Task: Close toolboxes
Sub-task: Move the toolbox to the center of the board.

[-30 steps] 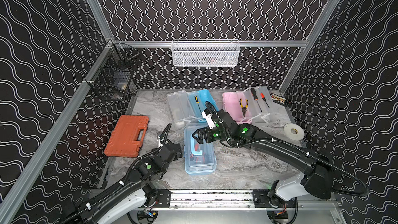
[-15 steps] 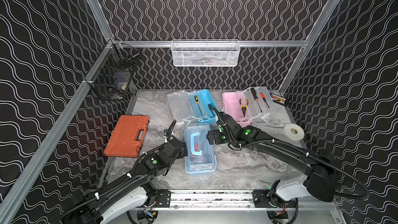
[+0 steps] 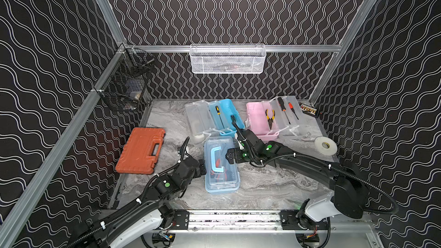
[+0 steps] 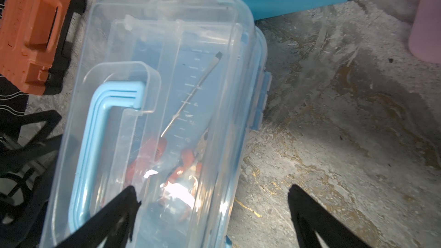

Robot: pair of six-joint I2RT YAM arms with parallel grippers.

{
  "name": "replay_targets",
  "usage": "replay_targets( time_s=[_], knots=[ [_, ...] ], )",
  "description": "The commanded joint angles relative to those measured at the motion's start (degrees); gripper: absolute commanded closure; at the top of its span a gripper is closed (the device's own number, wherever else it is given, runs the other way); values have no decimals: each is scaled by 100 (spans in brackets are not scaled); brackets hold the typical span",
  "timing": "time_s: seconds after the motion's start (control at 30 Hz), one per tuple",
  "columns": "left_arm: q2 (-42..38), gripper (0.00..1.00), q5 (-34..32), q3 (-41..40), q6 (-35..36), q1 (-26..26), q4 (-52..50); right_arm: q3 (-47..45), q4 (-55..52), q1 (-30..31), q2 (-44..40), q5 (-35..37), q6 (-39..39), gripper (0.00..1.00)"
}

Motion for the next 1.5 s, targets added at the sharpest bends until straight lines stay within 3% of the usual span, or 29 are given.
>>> replay_targets(
  time_s=[0.0,0.27,0.7,0.83,1.0,1.23,1.33,1.47],
  knots=[
    [63,3,644,-161,-154,11,1204,52,192,4,6,-86,94,1],
    [608,8,1506,-609,-447,-8,3076,138,78,-5,39,-19,83,2],
    [1387,12,1200,-660,-695,-540,3674,422,-665,-280,58,498,-253,7],
    [1655,12,875,-490,-671,-869,3525,619,-952,-348,173,583,-533,9],
    [1720,11,263,-15,-592,-1176,2494,825,-1427,-352,391,857,-846,10],
    [1338,10,-299,-8,-682,-1195,1707,481,-1466,-357,54,912,-1037,10],
    [1194,9,-431,-113,-748,-1192,1579,397,-1553,-366,54,1019,-1047,14],
    [1107,7,-434,-307,-750,-1182,1752,343,-1650,-378,111,1216,-1085,28]
  ],
)
